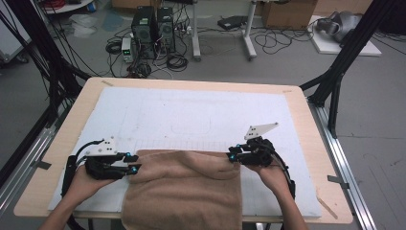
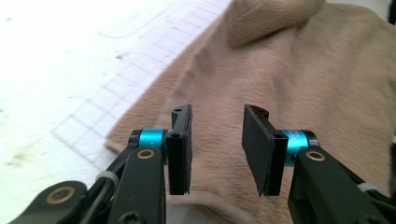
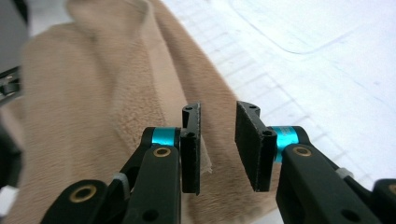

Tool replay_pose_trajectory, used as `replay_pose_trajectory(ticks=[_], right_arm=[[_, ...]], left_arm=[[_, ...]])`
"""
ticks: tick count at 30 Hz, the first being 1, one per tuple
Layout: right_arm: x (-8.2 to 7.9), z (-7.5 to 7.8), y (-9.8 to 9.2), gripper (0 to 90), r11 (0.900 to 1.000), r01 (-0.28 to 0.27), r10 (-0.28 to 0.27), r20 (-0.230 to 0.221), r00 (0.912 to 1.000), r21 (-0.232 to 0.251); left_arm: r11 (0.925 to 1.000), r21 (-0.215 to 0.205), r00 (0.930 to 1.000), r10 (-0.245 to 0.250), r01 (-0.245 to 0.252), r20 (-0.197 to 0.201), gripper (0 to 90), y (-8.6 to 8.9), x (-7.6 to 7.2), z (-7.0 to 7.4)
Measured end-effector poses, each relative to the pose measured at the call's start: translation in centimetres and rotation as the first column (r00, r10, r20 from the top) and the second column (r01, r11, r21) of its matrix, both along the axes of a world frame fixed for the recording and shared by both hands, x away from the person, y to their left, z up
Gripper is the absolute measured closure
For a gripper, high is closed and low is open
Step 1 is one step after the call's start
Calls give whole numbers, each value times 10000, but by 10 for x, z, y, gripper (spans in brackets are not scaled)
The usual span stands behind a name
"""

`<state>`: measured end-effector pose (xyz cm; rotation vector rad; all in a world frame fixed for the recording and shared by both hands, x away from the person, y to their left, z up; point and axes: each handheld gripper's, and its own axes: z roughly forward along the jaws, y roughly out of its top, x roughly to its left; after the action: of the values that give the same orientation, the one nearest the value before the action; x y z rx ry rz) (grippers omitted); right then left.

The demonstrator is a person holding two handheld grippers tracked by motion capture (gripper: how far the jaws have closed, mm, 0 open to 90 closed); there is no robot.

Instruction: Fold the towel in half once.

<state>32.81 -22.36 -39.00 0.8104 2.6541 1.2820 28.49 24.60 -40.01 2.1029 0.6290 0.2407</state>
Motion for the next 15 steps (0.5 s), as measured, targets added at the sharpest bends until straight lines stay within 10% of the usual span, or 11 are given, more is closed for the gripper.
replay_pose_trajectory(ticks=[15], right_arm=[[15, -16, -12, 663, 9940, 961, -971, -179, 9951, -525]], left_arm=[[9696, 763, 9722, 2337, -2323, -104, 670, 2, 47, -25]])
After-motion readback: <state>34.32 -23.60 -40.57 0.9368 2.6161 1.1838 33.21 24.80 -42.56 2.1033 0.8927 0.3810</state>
